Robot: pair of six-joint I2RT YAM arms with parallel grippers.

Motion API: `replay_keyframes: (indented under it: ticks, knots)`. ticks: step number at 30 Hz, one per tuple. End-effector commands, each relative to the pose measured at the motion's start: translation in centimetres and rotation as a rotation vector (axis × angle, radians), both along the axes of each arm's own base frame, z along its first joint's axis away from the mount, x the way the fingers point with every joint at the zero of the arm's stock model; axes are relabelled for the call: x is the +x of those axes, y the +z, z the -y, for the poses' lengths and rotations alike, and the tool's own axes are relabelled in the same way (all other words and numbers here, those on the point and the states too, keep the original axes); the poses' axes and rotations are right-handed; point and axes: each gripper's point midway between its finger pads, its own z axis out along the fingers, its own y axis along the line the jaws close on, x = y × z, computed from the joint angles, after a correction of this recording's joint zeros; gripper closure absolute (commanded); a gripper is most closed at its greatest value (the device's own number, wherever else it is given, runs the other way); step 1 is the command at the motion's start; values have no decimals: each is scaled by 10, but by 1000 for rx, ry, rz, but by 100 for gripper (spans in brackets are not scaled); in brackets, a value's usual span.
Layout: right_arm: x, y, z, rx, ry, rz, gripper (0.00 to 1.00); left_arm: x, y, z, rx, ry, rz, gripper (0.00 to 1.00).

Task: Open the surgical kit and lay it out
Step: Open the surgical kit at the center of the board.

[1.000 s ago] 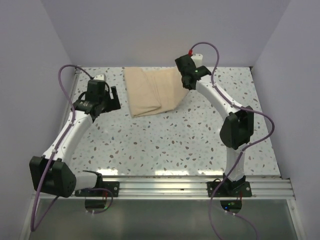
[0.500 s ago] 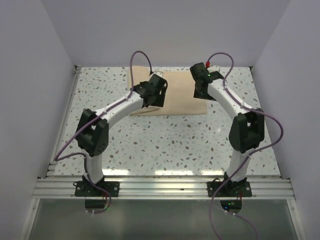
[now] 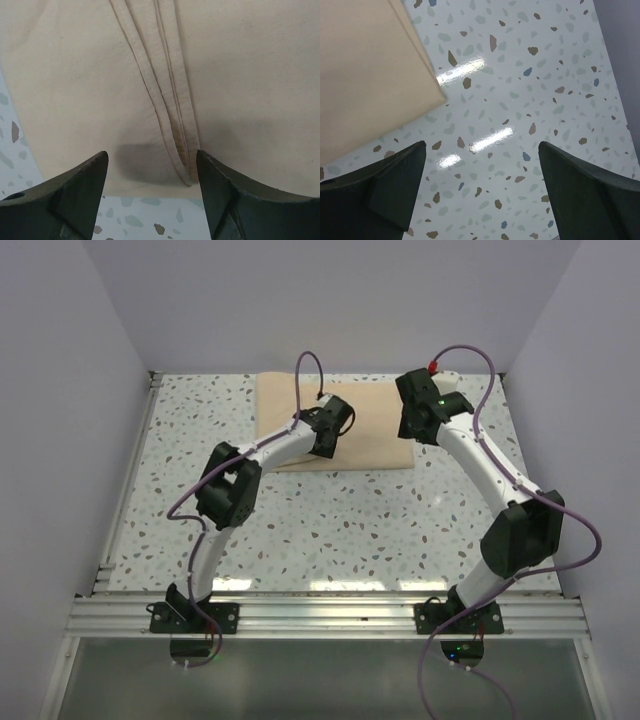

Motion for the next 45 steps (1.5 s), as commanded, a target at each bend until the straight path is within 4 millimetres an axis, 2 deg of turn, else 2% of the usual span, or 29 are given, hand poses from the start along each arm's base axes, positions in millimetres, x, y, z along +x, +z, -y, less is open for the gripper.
replay_keyframes:
  ticks: [1, 6, 9, 10, 13, 16, 18, 19, 20, 21, 22, 23, 24, 25, 26, 27, 28, 29, 30, 31, 32, 34, 35, 37, 38, 40, 41, 44, 45]
  knots:
    - [-4, 12, 10, -28, -18, 28, 2, 8, 12, -2, 14, 11, 25, 25]
    - [1, 8, 7, -19, -15, 14, 2, 4, 8, -6, 26, 10, 14, 36]
    - [5, 4, 3, -7, -15, 5, 2, 4, 7, -10, 37, 7, 11, 58]
    - [6, 4, 2, -2, -17, 7, 2, 4, 9, -10, 39, 6, 12, 73]
    - [11, 1, 0, 0, -14, -1, 2, 6, 17, -15, 31, 10, 16, 100]
    - [17, -1, -6, 14, -5, -3, 2, 10, 45, -25, -5, 41, 55, 100]
    - [25, -5, -14, 42, 16, -11, 2, 13, 81, -45, -35, 91, 109, 100]
    - [31, 0, -20, 57, 44, -1, 2, 13, 93, -56, -45, 120, 128, 100]
    - [40, -1, -28, 86, 73, 9, 2, 11, 97, -82, -48, 183, 127, 100]
    - [47, -7, -41, 119, 129, -12, 2, 7, 127, -100, -84, 223, 174, 100]
    - [59, 1, -52, 154, 158, 19, 2, 3, 135, -119, -100, 264, 187, 100]
    - [65, 2, -59, 176, 181, 23, 2, -3, 128, -153, -103, 331, 169, 100]
    - [73, -7, -67, 190, 201, 6, 2, -13, 152, -173, -144, 372, 221, 100]
    - [84, 5, -78, 228, 233, 35, 2, -19, 156, -189, -151, 403, 231, 100]
    - [90, 6, -82, 238, 244, 40, 2, -29, 144, -214, -146, 451, 208, 100]
    - [96, 5, -88, 246, 255, 39, 2, -39, 156, -224, -165, 463, 237, 93]
    - [109, 7, -94, 259, 265, 50, 2, -45, 154, -229, -167, 468, 234, 76]
    - [116, 6, -98, 266, 273, 55, 2, -55, 141, -235, -154, 472, 208, 50]
    - [123, 6, -100, 266, 275, 61, 2, -62, 143, -236, -162, 467, 213, 1]
    - [135, 3, -104, 266, 276, 72, 1, -68, 137, -236, -162, 466, 201, 0]
    - [144, 5, -105, 265, 273, 95, 2, -78, 121, -236, -155, 464, 155, 0]
    - [162, 12, -107, 268, 271, 144, 1, -90, 111, -236, -161, 479, 121, 0]
    - [173, 3, -109, 267, 265, 153, 2, -98, 102, -236, -162, 485, 85, 0]
    - [194, 11, -105, 272, 253, 219, 2, -110, 95, -235, -167, 489, 53, 0]
    - [202, 1, -102, 261, 237, 219, 2, -114, 92, -231, -183, 475, 36, 0]
    - [217, 3, -95, 262, 211, 269, 2, -125, 88, -231, -200, 479, 24, 0]
    - [224, -10, -92, 258, 197, 263, 2, -129, 86, -227, -222, 470, 13, 0]
    - [241, -21, -78, 263, 148, 292, 6, -143, 82, -222, -269, 466, -4, 0]
    - [246, -40, -75, 261, 128, 273, 7, -147, 83, -221, -280, 465, -1, 0]
